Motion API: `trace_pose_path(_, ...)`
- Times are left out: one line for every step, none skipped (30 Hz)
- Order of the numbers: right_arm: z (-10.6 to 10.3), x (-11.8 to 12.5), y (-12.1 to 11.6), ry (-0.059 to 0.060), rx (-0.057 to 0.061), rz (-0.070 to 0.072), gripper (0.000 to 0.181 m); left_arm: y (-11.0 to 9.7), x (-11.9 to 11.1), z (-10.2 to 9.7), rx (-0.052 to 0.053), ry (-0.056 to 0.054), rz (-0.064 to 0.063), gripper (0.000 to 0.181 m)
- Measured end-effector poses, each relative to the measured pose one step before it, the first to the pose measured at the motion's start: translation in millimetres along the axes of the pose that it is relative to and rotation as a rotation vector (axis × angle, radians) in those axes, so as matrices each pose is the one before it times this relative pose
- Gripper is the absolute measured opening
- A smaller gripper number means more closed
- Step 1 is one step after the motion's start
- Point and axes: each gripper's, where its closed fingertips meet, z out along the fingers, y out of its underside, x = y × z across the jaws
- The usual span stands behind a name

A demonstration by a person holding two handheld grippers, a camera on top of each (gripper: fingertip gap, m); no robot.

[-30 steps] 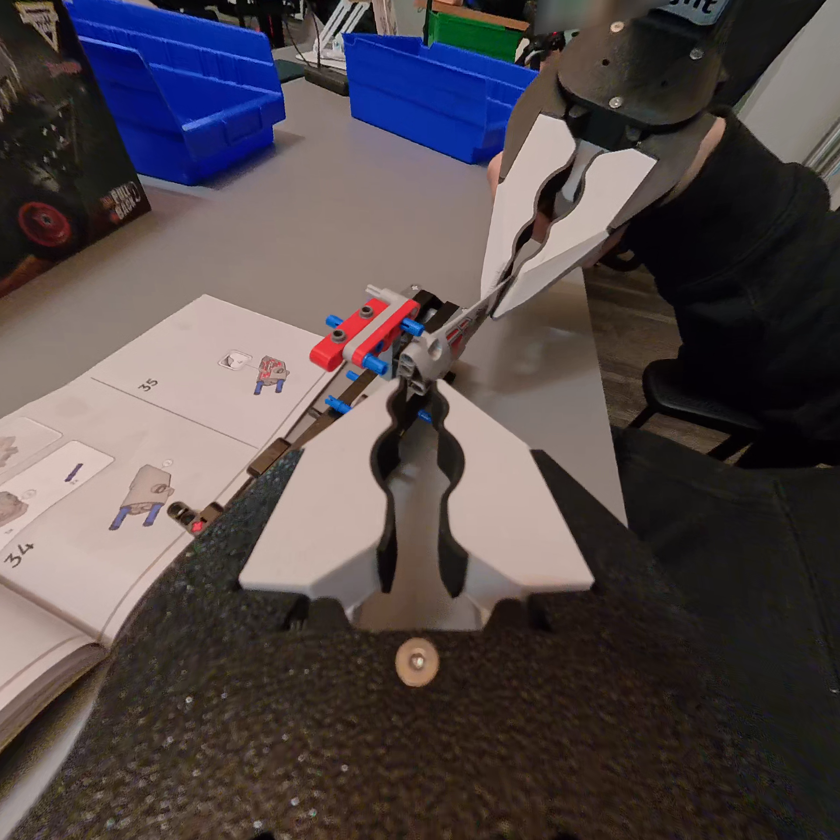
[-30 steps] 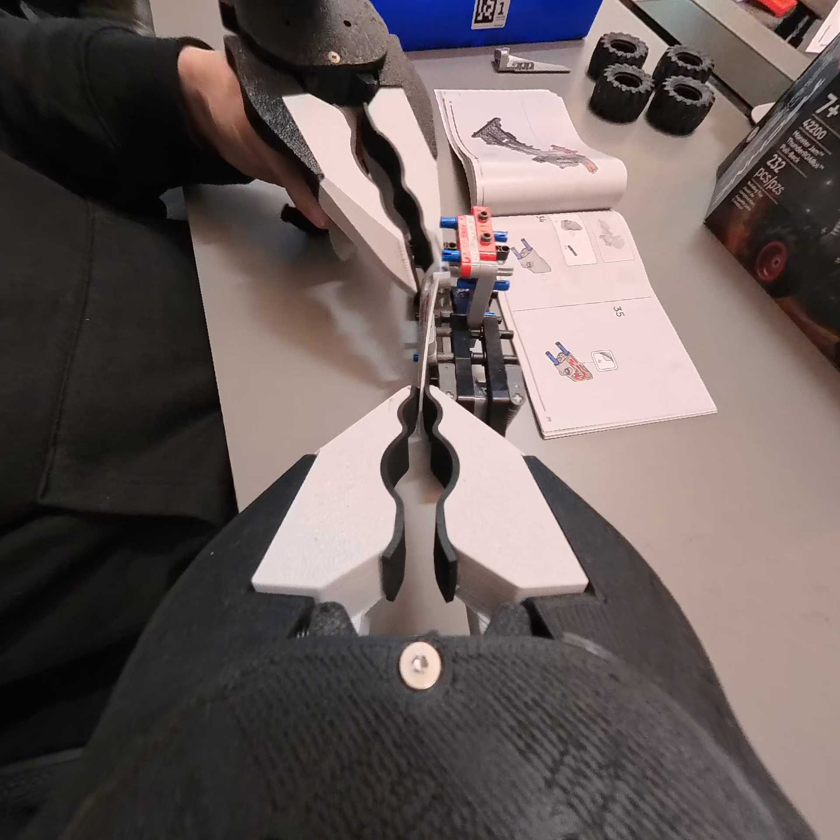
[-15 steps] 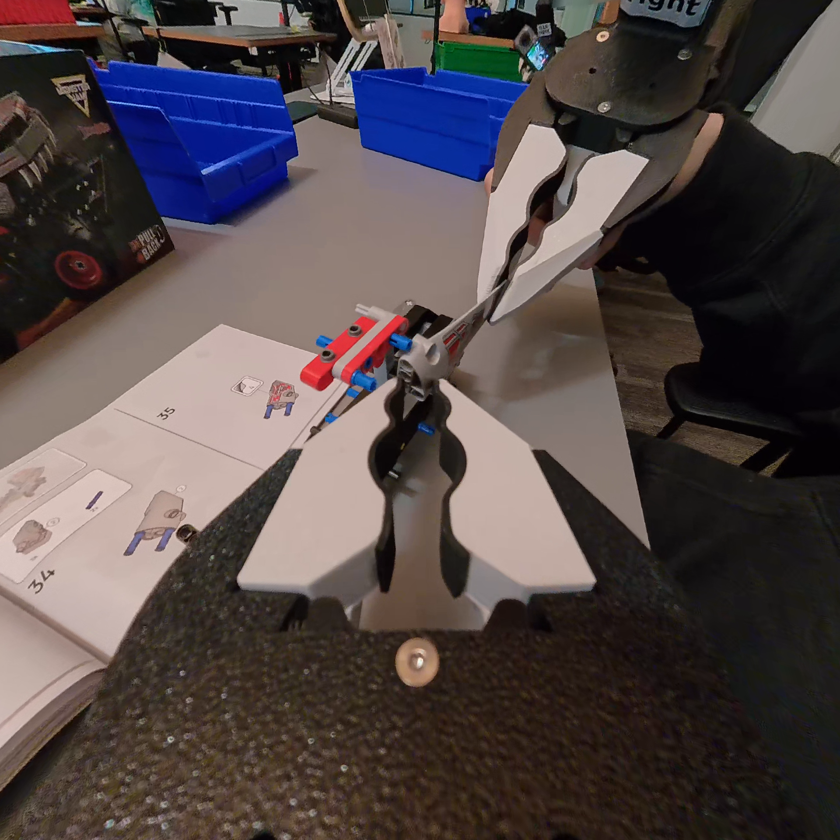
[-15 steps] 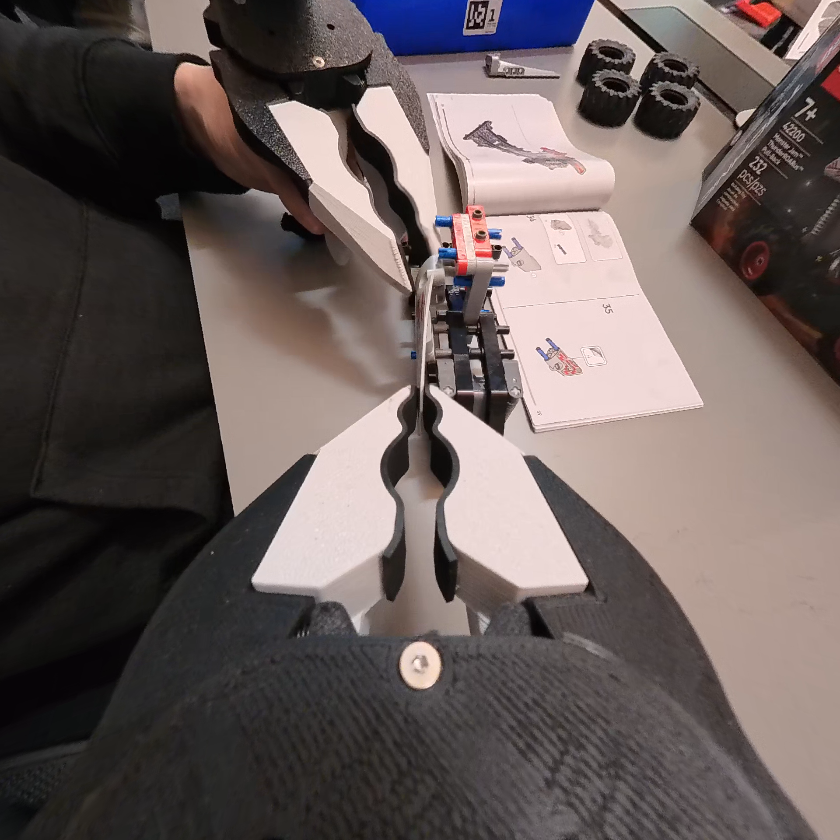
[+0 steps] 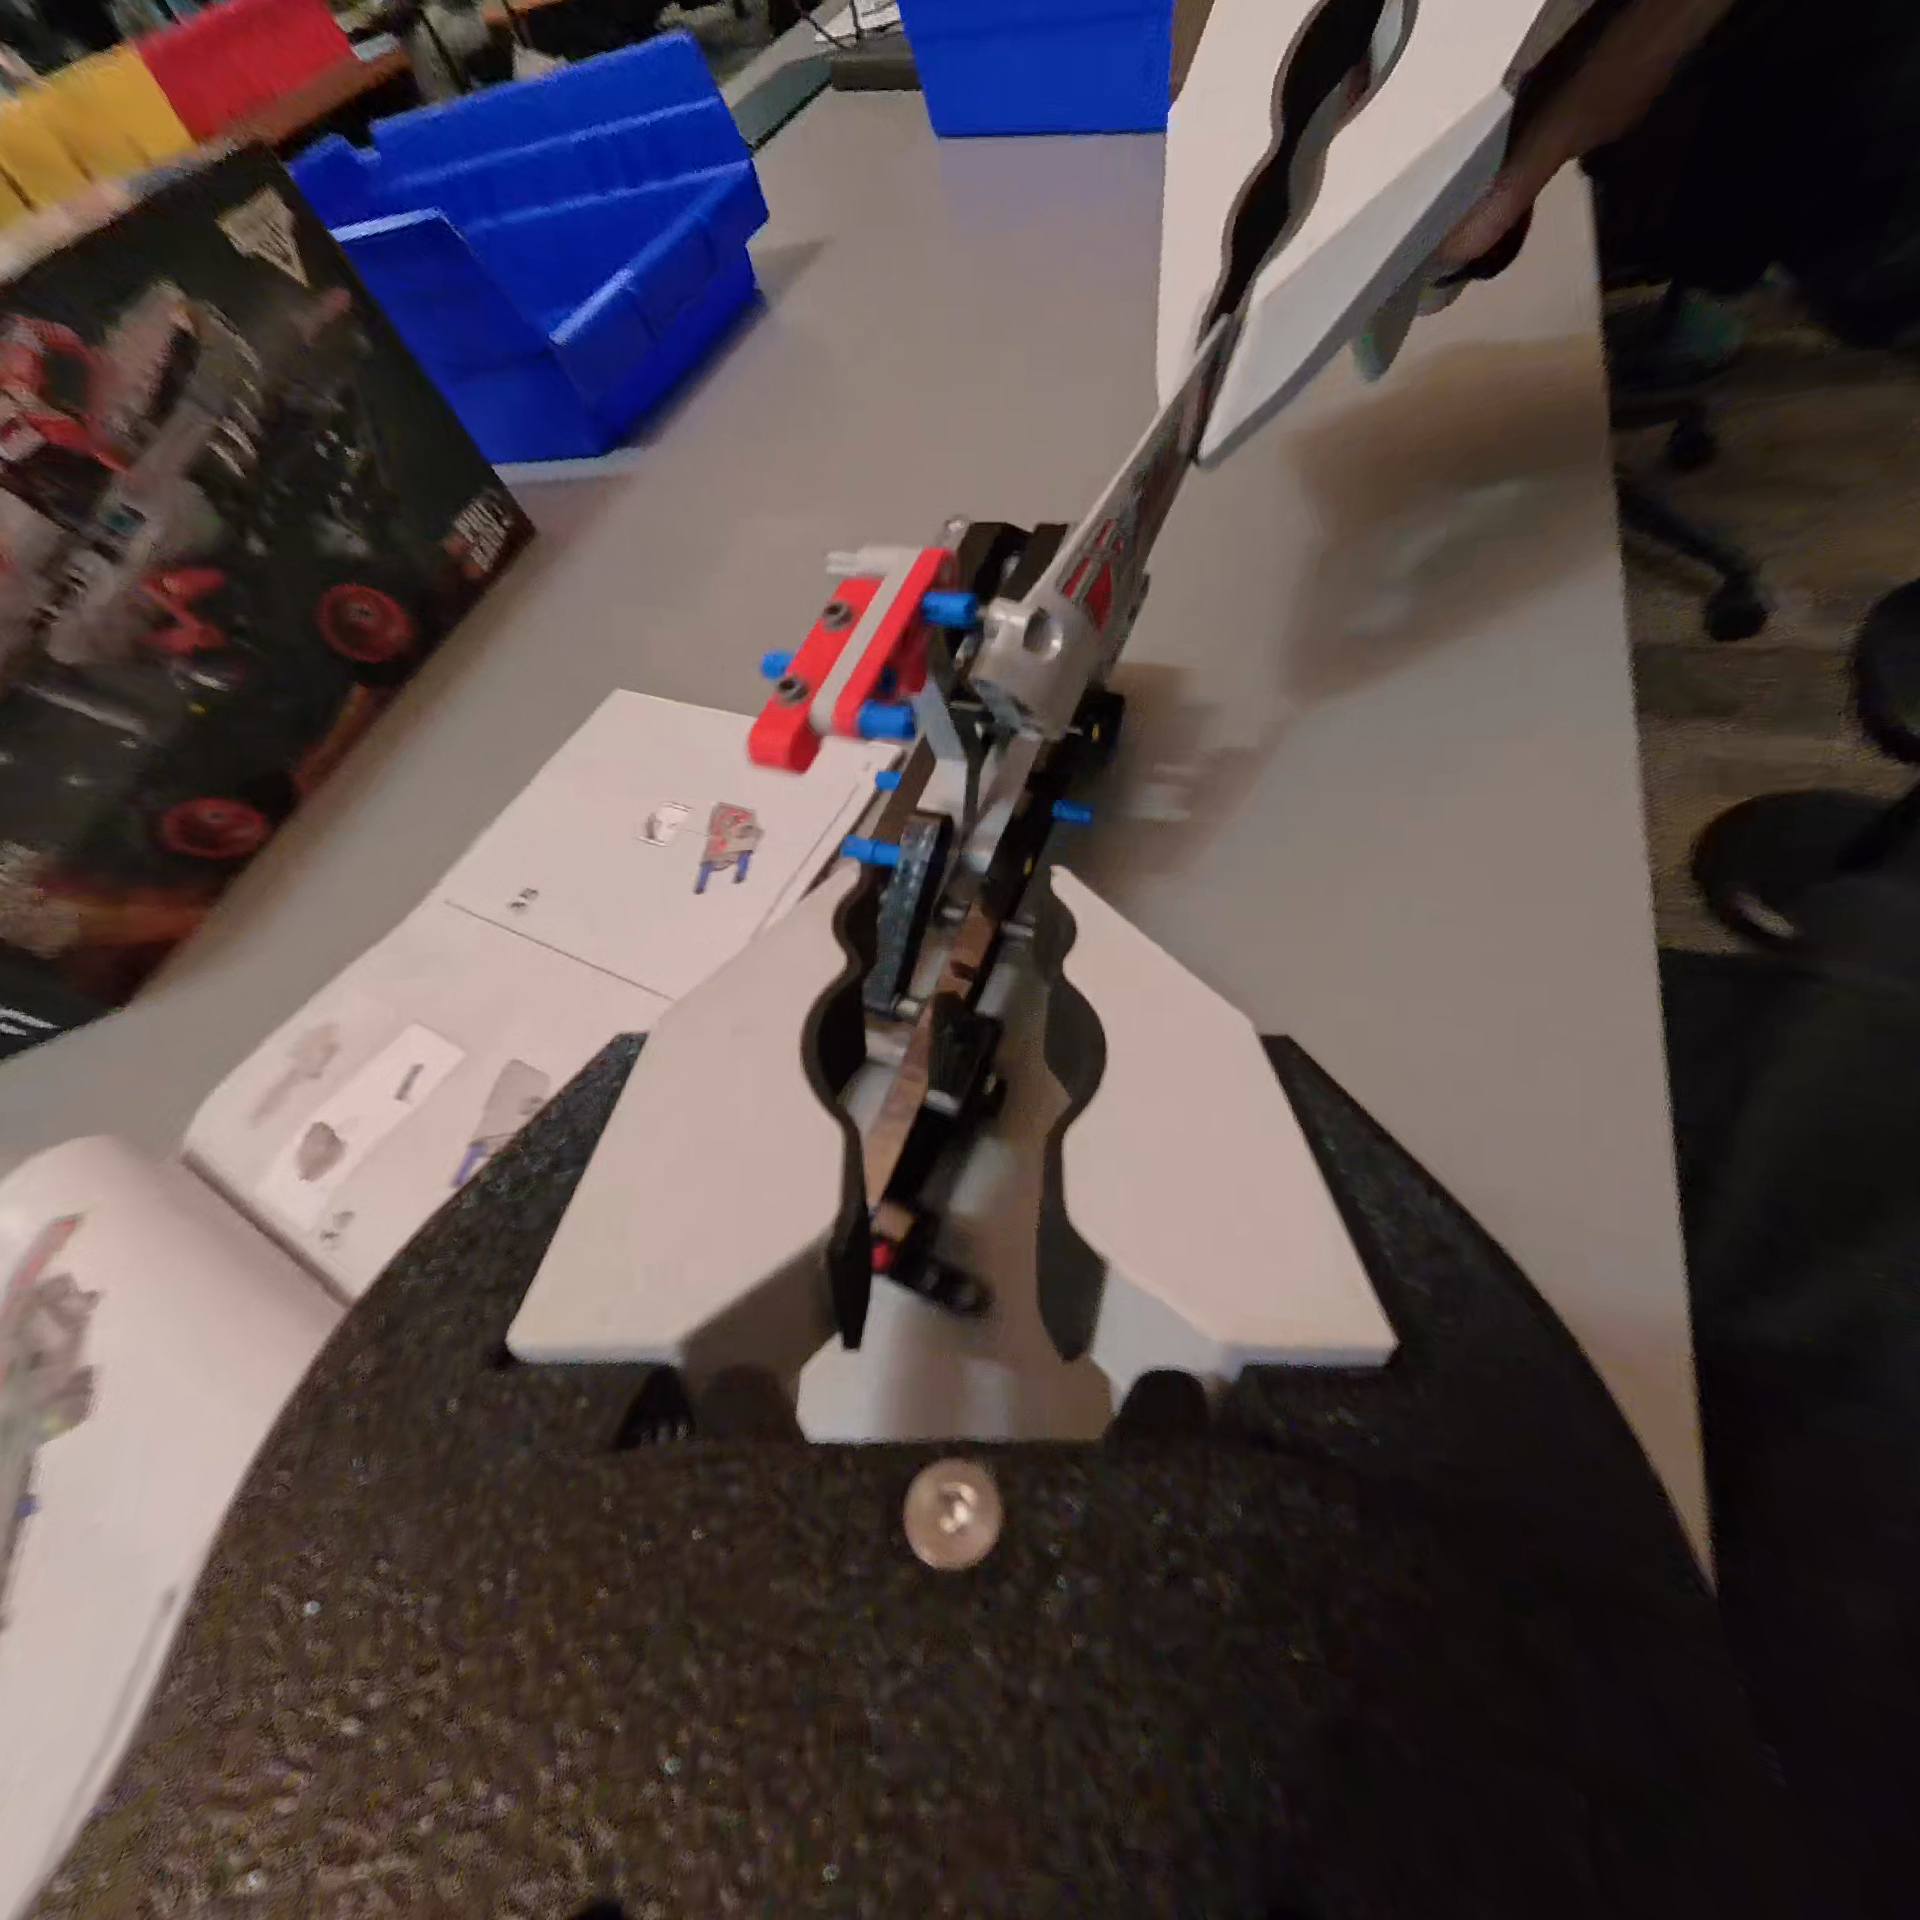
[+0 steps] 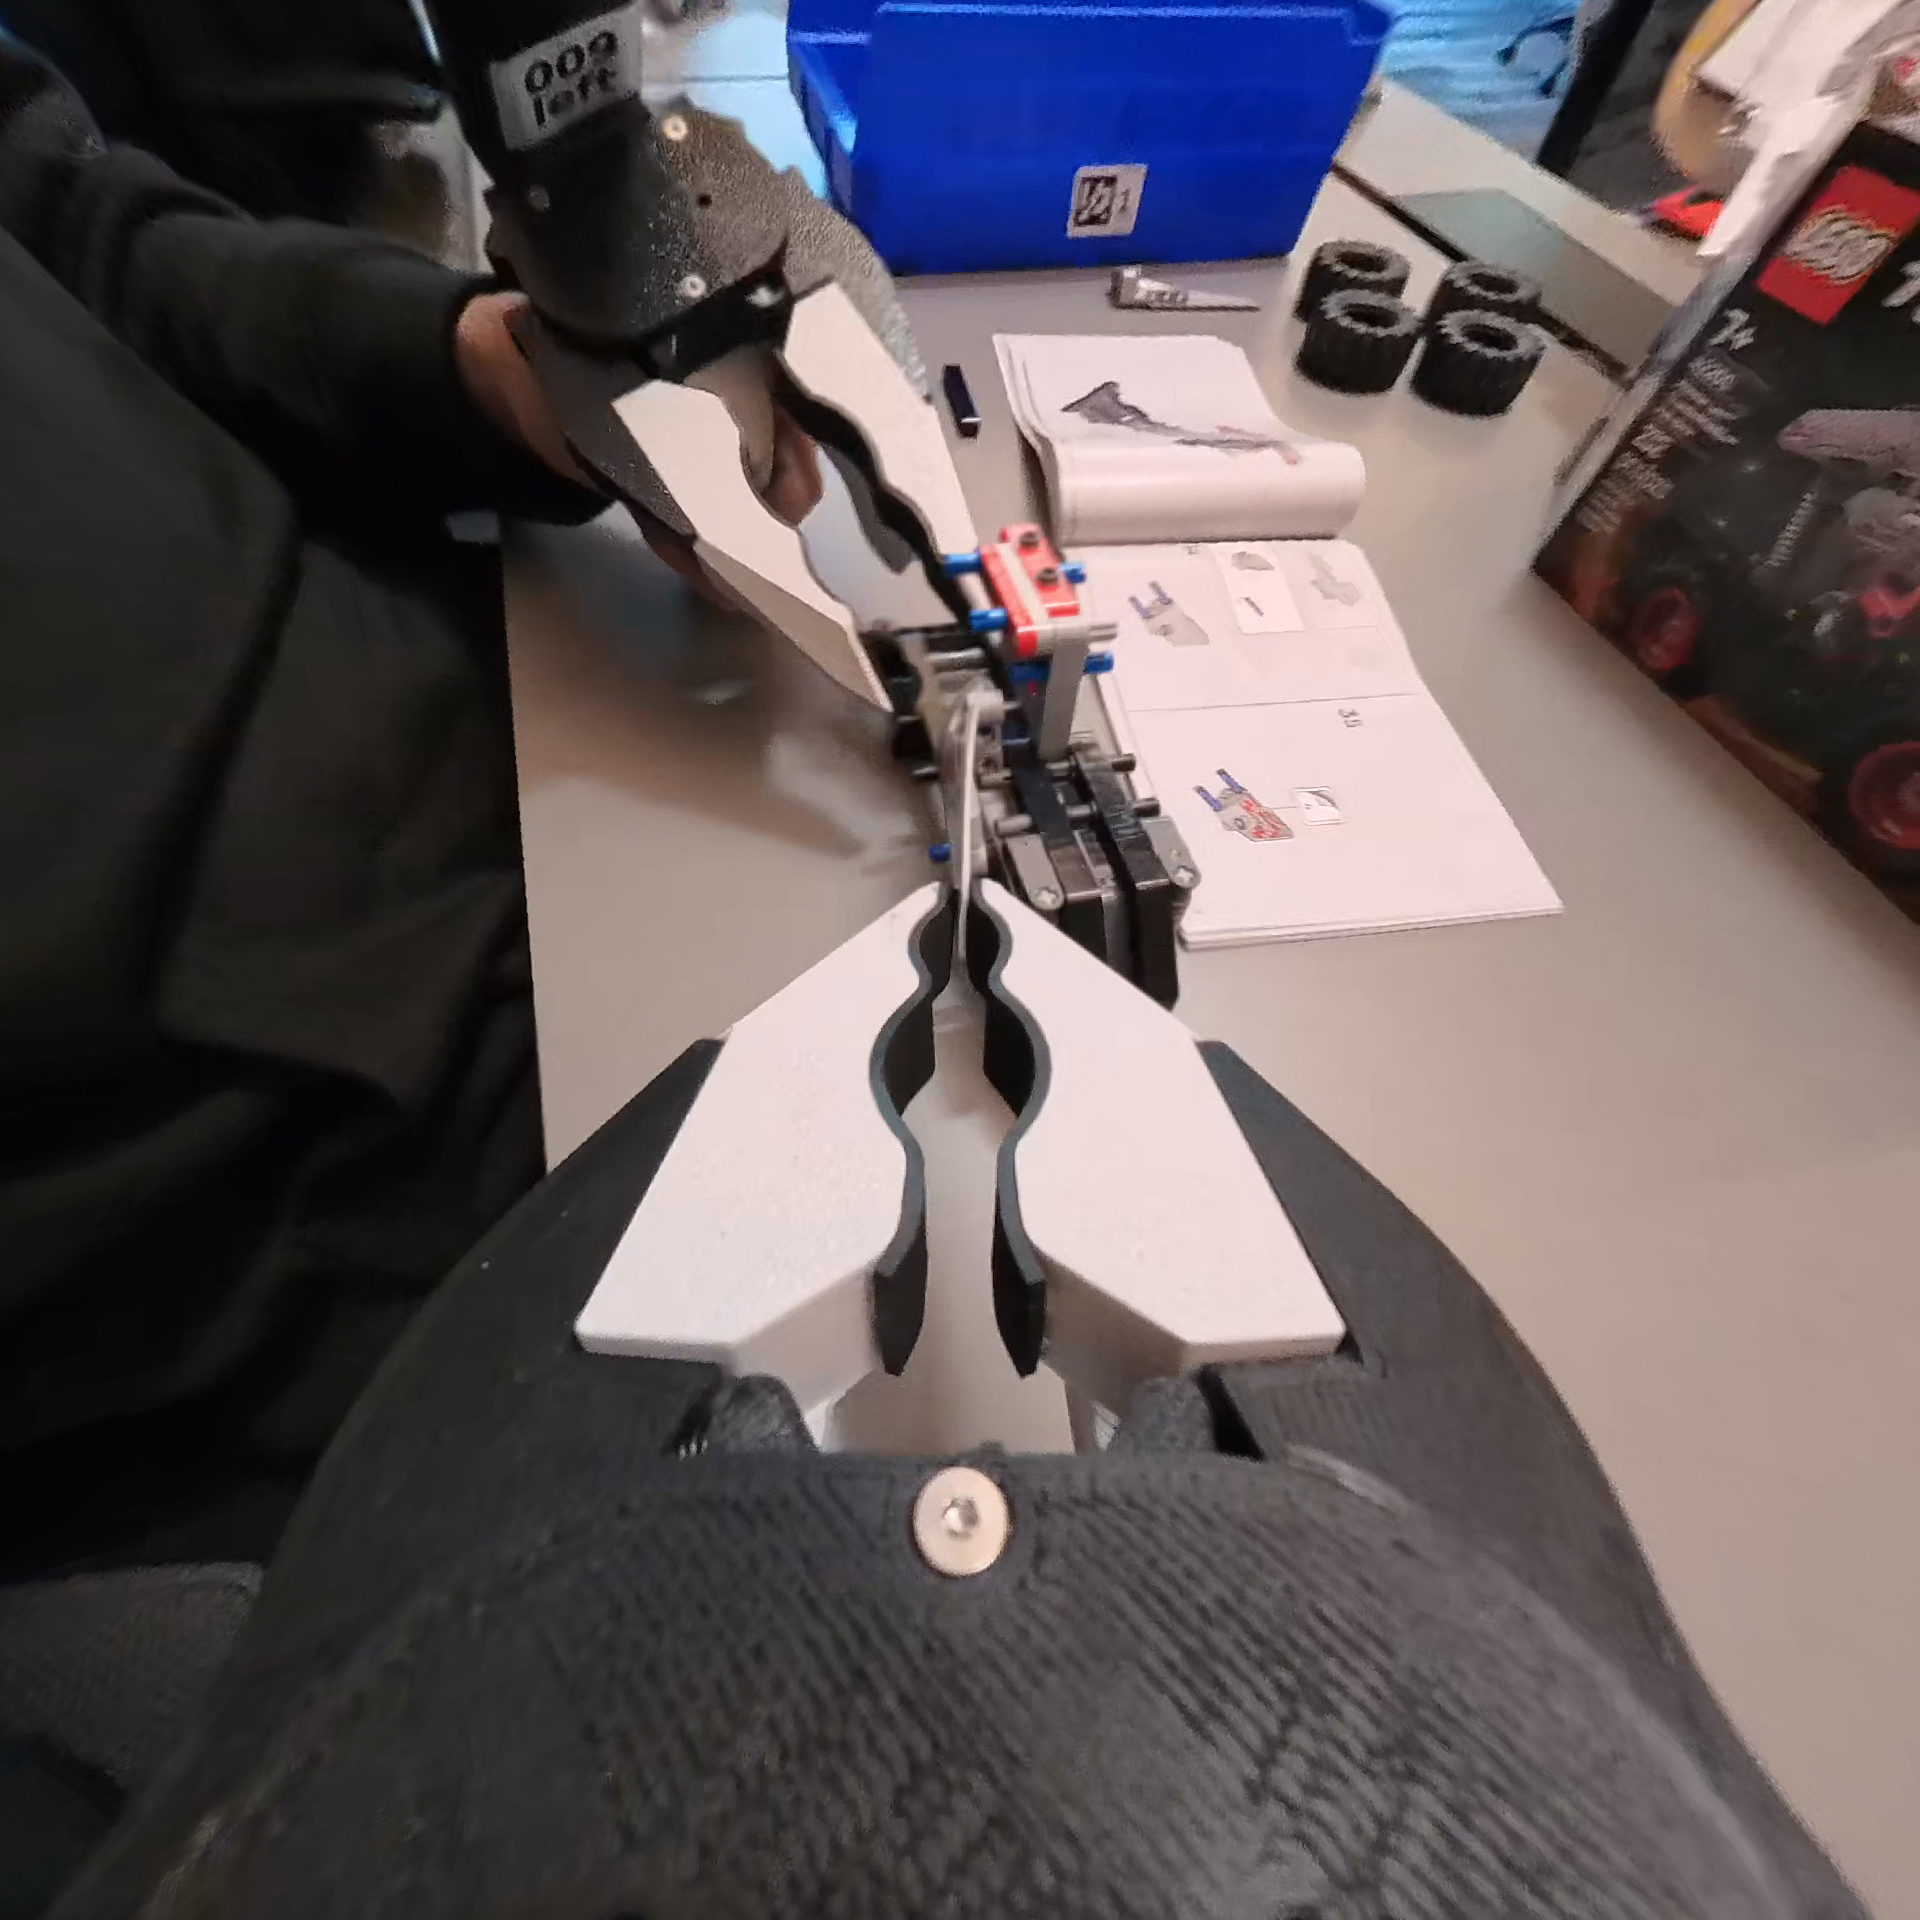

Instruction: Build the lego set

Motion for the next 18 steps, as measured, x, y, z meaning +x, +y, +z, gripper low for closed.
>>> trace_pose_path(-6.07,1.49,-0.29,0.0019,0.0152,0.0093,0.000,0.08,1.59,-0.21,0.0019,0.0337,-0.0386,0.027)
trace_pose_path(-6.21,-1.79,-3.87,-0.0186,0.0377,0.0132,0.000,1.34,2.24,-0.14,-0.0045,0.0433,-0.0349,0.027)
trace_pose_path(-5.39,-2.26,-4.22,-0.0204,0.0380,0.0134,0.000,2.33,3.36,-0.20,-0.0109,0.0533,-0.0294,0.030)
trace_pose_path(-3.57,-0.62,-0.87,-0.0089,0.0150,0.0129,0.000,2.15,3.87,-0.44,-0.0103,0.0570,-0.0220,0.034)
trace_pose_path(-1.22,-3.24,1.20,-0.0255,-0.0005,0.0078,0.000,1.26,4.17,-0.87,-0.0042,0.0586,-0.0145,0.036)
trace_pose_path(0.75,-5.52,0.31,-0.0381,0.0071,-0.0083,0.000,-0.40,4.01,-1.17,0.0060,0.0544,-0.0144,0.038)
trace_pose_path(2.00,-4.75,-1.59,-0.0339,0.0167,-0.0067,0.000,-1.81,3.46,-1.82,0.0153,0.0486,-0.0169,0.040)
trace_pose_path(2.44,-4.31,-1.38,-0.0367,0.0110,0.0084,0.000,-2.54,3.47,-2.20,0.0206,0.0472,-0.0174,0.040)
trace_pose_path(2.46,-3.34,-1.13,-0.0324,0.0034,0.0046,0.000,-2.96,3.39,-2.57,0.0239,0.0451,-0.0168,0.040)
trace_pose_path(2.22,-0.39,-1.62,-0.0124,-0.0018,-0.0070,0.000,-3.37,2.00,-2.88,0.0270,0.0342,-0.0150,0.041)
trace_pose_path(1.79,1.36,-4.26,-0.0045,0.0045,-0.0081,0.000,-3.50,0.48,-3.29,0.0276,0.0206,-0.0122,0.040)
trace_pose_path(1.73,0.94,-7.67,-0.0158,0.0140,-0.0003,0.000,-2.54,-0.18,-3.41,0.0217,0.0155,-0.0073,0.040)
trace_pose_path(1.41,0.94,-9.76,-0.0203,0.0165,-0.0036,0.000,-1.22,-0.79,-3.57,0.0116,0.0099,-0.0034,0.040)
trace_pose_path(1.18,1.54,-10.23,-0.0207,0.0122,-0.0042,0.000,-0.28,-1.95,-3.84,0.0061,0.0010,-0.0018,0.040)
trace_pose_path(1.39,2.82,-9.37,-0.0171,0.0006,0.0043,0.000,-0.57,-2.71,-4.20,0.0078,-0.0058,-0.0006,0.040)
trace_pose_path(1.84,6.07,-7.97,-0.0005,-0.0105,0.0080,0.000,-1.82,-3.37,-4.21,0.0142,-0.0115,0.0019,0.039)
trace_pose_path(2.53,7.78,-6.73,0.0084,-0.0175,0.0046,0.000,-2.88,-3.95,-4.20,0.0198,-0.0156,0.0028,0.038)
trace_pose_path(3.15,6.23,-6.71,-0.0036,-0.0124,0.0033,0.000,-3.14,-5.04,-3.63,0.0215,-0.0180,-0.0022,0.037)
